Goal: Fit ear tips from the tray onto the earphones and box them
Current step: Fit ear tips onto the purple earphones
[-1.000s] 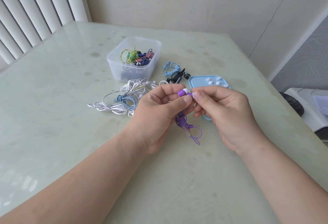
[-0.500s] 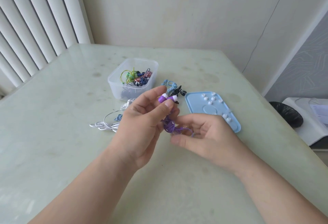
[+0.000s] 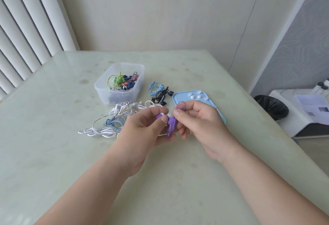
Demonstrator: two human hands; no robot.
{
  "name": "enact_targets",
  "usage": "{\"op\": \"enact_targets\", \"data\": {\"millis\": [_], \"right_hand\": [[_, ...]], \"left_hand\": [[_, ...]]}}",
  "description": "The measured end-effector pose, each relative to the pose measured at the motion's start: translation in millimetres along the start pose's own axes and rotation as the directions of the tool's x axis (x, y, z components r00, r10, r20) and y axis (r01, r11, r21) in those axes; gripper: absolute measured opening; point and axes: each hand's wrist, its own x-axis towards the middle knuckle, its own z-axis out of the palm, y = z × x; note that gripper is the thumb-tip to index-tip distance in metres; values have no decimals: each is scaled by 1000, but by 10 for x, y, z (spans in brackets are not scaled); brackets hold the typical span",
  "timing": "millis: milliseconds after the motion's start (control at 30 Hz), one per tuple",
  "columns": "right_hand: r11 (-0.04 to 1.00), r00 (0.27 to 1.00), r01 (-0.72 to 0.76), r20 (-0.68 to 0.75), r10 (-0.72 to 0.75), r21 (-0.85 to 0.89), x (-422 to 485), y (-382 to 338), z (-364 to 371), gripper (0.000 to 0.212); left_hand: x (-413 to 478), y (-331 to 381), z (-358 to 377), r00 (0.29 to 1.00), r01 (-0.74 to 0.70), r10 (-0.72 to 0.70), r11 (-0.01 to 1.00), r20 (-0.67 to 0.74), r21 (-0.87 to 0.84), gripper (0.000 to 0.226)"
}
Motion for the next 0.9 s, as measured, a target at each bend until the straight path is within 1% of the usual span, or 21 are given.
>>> {"op": "enact_targets", "data": {"millis": [133,200,267,367,433,500,533,600,633,700,733,767,800,867,900], "right_hand": [[1000,999,2,-41,-2,-1,-8,29,1,13],[999,999,-1,-44,3,38,-23,14,32,14],[994,999,-25,-21,28,104,-15,-46,118,17],[987,999,-41,-8,43,153,74,-215,256,20],[992,998,-29,-44,34,121,186,-332,336,18],[994,997,-11,-72,19,107,315,-445,422,12],[994,997,-2,-70,10,107,380,-497,461,10],[993,998,4,-56,3,115,487,-571,526,9],[993,999,7,-49,-1,117,520,-598,546,9],[994,1000,10,-24,-7,113,596,-620,582,9],[993,1000,9,-19,-7,115,627,-623,590,9],[993,1000,8,-19,-5,118,648,-623,586,8],[993,1000,5,-16,-3,121,668,-621,590,9],[991,1000,0,-6,1,132,683,-632,605,9],[990,1000,-1,-7,2,138,686,-642,607,9]], "left_hand": [[-22,45,49,999,32,-31,999,19,-17,22],[-44,78,52,1000,10,-10,999,-1,34,35],[-84,133,51,997,-33,37,998,-72,53,42],[-102,266,39,976,-96,108,993,-191,74,40],[-37,409,-23,955,-130,162,982,-249,139,39],[101,607,-151,926,-165,245,946,-287,277,37],[204,711,-233,910,-181,302,905,-283,385,36],[436,907,-415,890,-182,393,768,-229,614,32],[563,982,-504,890,-159,412,679,-193,716,29],[814,1095,-677,907,-88,401,482,-130,872,21],[909,1124,-724,925,-53,366,390,-102,919,20],[988,1129,-753,946,-22,312,320,-83,947,20],[1038,1129,-768,967,7,244,279,-78,960,22],[1098,1111,-798,991,44,116,234,-73,971,23],[1127,1105,-811,994,57,74,234,-77,971,23]]}}
